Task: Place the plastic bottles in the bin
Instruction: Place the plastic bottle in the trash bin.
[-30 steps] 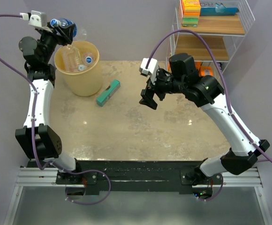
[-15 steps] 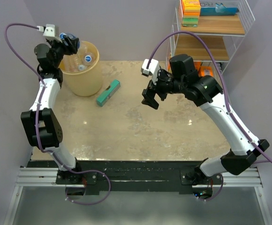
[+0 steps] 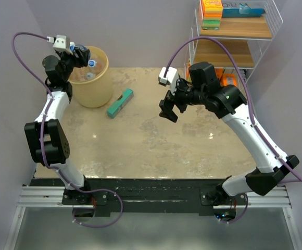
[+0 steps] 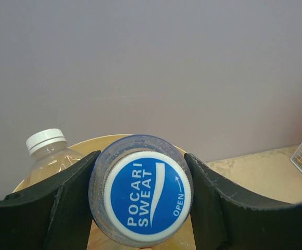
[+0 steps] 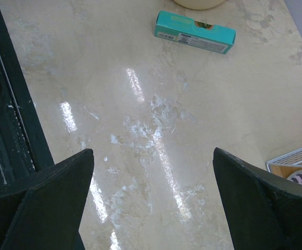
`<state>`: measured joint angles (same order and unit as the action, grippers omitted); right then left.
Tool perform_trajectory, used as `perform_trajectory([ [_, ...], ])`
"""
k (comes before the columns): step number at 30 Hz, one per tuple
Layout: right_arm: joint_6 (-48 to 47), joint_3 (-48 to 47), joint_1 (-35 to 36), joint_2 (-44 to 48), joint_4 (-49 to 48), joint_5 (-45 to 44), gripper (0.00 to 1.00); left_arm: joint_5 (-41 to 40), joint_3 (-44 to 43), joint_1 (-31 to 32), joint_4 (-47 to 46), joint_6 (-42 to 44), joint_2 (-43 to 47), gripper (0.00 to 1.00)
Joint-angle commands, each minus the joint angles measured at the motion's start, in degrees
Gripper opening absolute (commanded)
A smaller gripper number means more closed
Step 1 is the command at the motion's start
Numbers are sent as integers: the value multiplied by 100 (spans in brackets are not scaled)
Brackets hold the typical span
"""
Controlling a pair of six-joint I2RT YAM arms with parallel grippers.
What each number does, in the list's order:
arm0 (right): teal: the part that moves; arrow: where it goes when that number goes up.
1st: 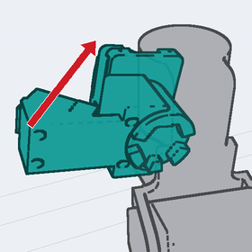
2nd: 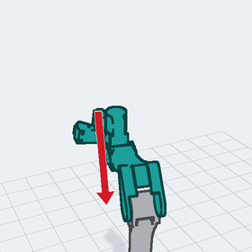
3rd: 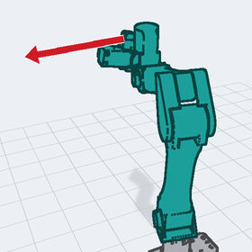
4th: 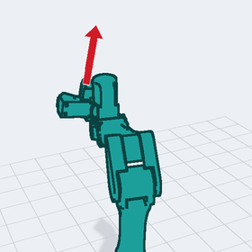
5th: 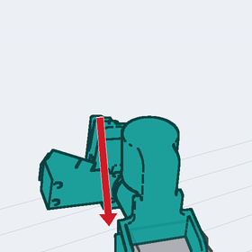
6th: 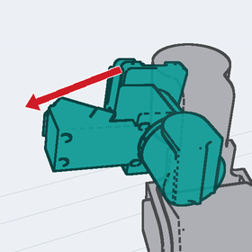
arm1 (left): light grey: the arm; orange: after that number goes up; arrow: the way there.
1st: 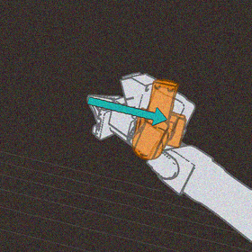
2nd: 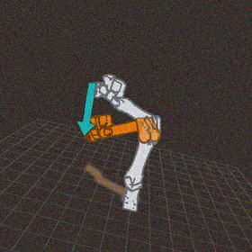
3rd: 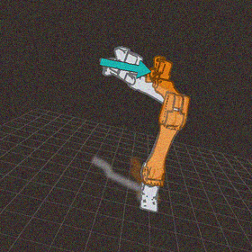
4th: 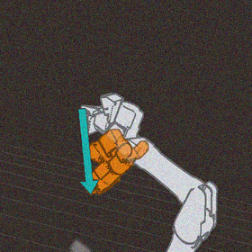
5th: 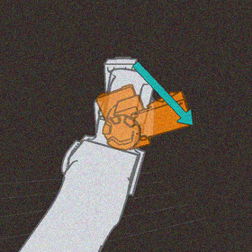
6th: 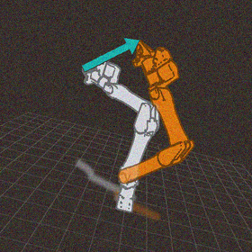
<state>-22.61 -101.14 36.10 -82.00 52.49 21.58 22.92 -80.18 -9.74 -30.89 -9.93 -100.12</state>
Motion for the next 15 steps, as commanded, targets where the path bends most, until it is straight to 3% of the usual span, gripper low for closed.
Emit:
perform_trajectory([
  [1, -42, 51, -50, 254, -222, 92, 99, -182, 178, -55, -84, 387, 124, 21],
  [6, -33, 112, -94, 281, -239, 127, 99, -95, 187, -46, 75, 413, 71, 41],
  [14, -33, 183, -138, 342, -257, 171, 99, -15, -50, -55, 338, 326, -78, 63],
  [15, -33, 174, -147, 342, -257, 171, 99, 2, -68, -46, 382, 299, -70, 71],
])
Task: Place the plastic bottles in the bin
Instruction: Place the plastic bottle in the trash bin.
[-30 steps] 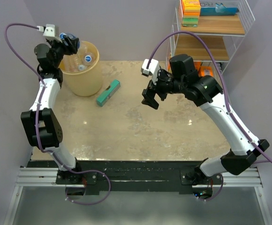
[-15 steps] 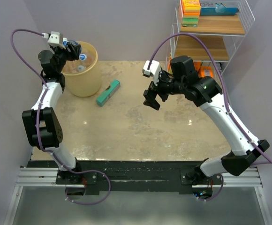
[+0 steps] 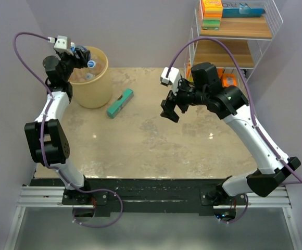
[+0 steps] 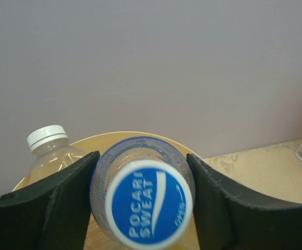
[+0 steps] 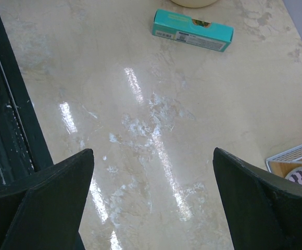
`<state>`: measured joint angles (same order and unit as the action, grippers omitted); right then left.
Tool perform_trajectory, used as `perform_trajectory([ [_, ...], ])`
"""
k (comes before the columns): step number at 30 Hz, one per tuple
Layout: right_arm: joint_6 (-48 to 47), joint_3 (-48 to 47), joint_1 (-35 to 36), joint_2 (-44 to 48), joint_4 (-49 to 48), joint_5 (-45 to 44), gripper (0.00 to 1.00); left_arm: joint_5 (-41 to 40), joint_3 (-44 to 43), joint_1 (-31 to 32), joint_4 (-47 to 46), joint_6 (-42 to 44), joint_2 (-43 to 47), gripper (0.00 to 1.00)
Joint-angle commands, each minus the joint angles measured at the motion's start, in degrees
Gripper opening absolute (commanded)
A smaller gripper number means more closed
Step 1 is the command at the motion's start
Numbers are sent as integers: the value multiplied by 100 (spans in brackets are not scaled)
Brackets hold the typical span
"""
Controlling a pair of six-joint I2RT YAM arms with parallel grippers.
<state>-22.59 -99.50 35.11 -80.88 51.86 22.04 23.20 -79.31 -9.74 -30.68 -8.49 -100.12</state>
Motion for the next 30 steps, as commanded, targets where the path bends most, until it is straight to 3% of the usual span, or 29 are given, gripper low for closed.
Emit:
perform_trajectory([
  [1, -35, 10, -48, 222, -193, 134, 99, -17, -173, -46, 378, 146, -52, 76],
  [6, -26, 1, -49, 187, -185, 186, 99, -88, -208, -55, 501, 120, 132, 99],
  [30, -17, 107, -66, 398, -272, 72, 99, -211, -349, -151, 1739, 67, 1442, 99],
])
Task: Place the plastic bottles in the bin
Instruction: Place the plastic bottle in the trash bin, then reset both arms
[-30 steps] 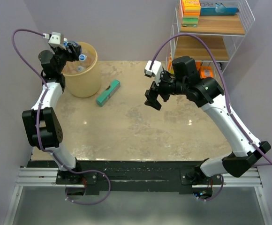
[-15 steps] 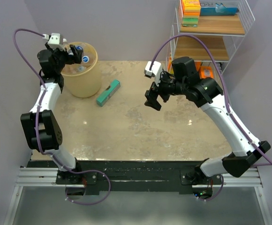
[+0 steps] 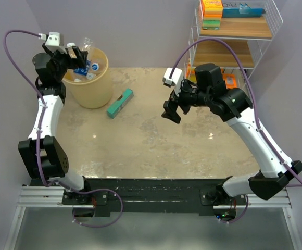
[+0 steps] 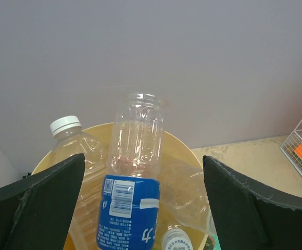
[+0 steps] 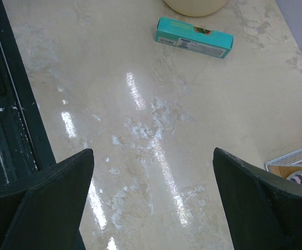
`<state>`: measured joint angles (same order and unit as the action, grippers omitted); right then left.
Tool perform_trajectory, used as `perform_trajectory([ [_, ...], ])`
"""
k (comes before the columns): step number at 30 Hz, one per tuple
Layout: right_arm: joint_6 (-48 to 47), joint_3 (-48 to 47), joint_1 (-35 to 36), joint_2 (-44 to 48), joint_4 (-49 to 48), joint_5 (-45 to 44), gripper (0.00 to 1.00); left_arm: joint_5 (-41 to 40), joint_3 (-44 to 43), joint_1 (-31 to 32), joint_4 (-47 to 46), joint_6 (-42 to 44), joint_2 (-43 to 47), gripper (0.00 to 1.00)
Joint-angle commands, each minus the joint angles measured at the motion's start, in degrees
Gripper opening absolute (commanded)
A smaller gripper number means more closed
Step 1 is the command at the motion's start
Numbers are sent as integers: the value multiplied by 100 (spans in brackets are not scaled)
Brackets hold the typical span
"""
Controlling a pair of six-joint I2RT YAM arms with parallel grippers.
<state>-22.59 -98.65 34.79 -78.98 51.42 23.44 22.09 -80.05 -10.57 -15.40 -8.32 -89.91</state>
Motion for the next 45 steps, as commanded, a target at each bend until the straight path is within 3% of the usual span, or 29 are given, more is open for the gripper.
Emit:
perform_trajectory([
  [1, -9, 30, -33, 208, -237, -120, 99, -99, -283, -68, 274, 58, 517, 99],
  [10, 167, 249, -42, 409, -650, -875, 99, -108, -407, -86, 1398, 15, 1360, 99],
  [21, 1423, 759, -367, 1016, -1740, -2062, 99, 278, 182, -86, 2945, -654, 3092, 99],
  [24, 1670, 751, -472, 1051, -1802, -2247, 99, 700, 280, -86, 3489, -50, 3671, 99],
  [31, 1837, 593, -701, 1016, -1582, -2335, 99, 788, 60, -86, 4536, 594, 4016, 99],
  [38, 1749, 241, -754, 1253, -1074, -2959, 99, 771, 183, -86, 4888, 419, 4130, 98],
  [45, 1819, 1022, -1009, 1833, -1336, -3627, 99, 745, 384, -86, 5117, 445, 4297, 98],
])
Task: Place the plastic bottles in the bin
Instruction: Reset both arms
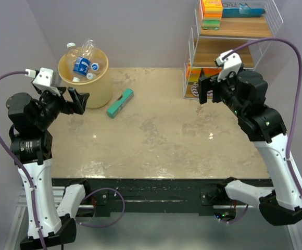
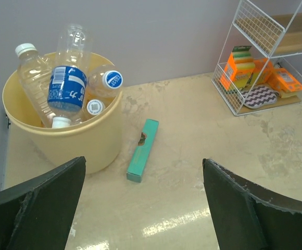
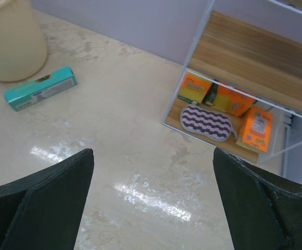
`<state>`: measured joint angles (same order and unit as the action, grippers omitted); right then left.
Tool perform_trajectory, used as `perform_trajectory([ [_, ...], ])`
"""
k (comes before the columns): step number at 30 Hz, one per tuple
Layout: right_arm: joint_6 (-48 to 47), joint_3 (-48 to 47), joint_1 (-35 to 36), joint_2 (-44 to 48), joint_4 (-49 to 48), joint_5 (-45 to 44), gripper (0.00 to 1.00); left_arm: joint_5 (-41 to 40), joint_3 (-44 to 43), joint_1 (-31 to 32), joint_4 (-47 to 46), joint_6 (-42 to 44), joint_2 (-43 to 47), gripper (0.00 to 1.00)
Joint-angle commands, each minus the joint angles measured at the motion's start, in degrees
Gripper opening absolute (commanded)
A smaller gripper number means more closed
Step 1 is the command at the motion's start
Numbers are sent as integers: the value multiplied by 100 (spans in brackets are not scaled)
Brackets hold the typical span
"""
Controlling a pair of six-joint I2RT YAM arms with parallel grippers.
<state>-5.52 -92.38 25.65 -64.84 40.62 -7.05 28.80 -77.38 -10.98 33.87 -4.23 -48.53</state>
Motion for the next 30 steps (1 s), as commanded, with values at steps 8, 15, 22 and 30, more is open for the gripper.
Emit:
perform_trajectory([
  [8, 183, 914, -332, 982, -546, -1255, 99, 91, 355, -53, 235, 98, 441, 98],
  [15, 200, 1117, -631, 1272, -538, -1097, 98, 56, 768, -44, -55, -52, 766, 98],
  [22, 227, 1301, -1000, 1527, -546, -711, 99, 47, 892, -44, -143, 36, 863, 98],
  [30, 192, 1451, -1238, 1597, -529, -429, 99, 82, 1006, -79, -214, 71, 784, 99],
])
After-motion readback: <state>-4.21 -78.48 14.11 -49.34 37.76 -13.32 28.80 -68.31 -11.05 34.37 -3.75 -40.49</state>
